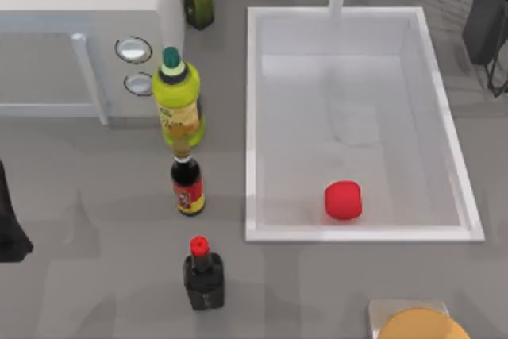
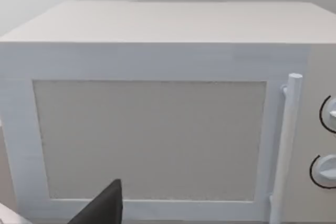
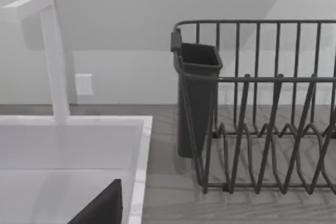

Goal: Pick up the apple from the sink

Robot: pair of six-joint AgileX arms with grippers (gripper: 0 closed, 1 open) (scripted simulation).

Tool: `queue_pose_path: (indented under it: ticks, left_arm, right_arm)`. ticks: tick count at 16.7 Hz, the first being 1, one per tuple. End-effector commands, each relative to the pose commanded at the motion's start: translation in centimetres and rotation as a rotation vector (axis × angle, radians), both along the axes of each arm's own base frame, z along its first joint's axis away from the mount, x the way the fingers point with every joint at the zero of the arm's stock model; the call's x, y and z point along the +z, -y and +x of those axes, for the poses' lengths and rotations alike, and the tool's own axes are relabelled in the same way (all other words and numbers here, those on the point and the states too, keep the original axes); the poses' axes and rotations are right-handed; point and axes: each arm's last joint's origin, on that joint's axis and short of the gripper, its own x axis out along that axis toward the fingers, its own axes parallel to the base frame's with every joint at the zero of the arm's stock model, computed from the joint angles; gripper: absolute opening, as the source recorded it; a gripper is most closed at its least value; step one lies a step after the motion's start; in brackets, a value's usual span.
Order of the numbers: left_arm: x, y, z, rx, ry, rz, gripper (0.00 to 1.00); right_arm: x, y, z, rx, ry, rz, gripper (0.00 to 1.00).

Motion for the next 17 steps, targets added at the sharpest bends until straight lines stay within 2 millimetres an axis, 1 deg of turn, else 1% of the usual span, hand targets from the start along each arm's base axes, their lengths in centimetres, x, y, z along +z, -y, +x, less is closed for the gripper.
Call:
queue_pose_path:
  ticks: [2, 5, 8, 10, 12, 13, 15, 17]
  left_arm:
    - [0.0, 0.0, 0.0, 0.0, 0.0, 0.0, 1.0]
    - [0.0, 0.0, 0.0, 0.0, 0.0, 0.0, 1.0]
    - [0.0, 0.0, 0.0, 0.0, 0.0, 0.0, 1.0]
    - [0.0, 0.0, 0.0, 0.0, 0.0, 0.0, 1.0]
    - [0.0, 0.0, 0.0, 0.0, 0.0, 0.0, 1.0]
    - [0.0, 0.0, 0.0, 0.0, 0.0, 0.0, 1.0]
    - [0.0, 0.0, 0.0, 0.0, 0.0, 0.0, 1.0]
    - [0.0, 0.0, 0.0, 0.0, 0.0, 0.0, 1.0]
  right_arm:
    - [1.0, -0.2, 0.1, 0.015, -0.035, 0.015, 1.0]
    - [3.6, -0.7, 0.6, 0.053, -0.146, 0.055, 1.0]
    - [6.9, -1.6, 2.5, 0.097, -0.325, 0.1, 1.0]
    - [9.0, -2.7, 4.8, 0.122, -0.474, 0.125, 1.0]
    - [10.5, -4.2, 7.9, 0.138, -0.636, 0.142, 1.0]
    - [10.9, -5.2, 9.6, 0.142, -0.72, 0.147, 1.0]
    - [11.1, -7.5, 13.3, 0.141, -0.888, 0.147, 1.0]
    - [10.2, -10.1, 16.9, 0.128, -1.05, 0.135, 1.0]
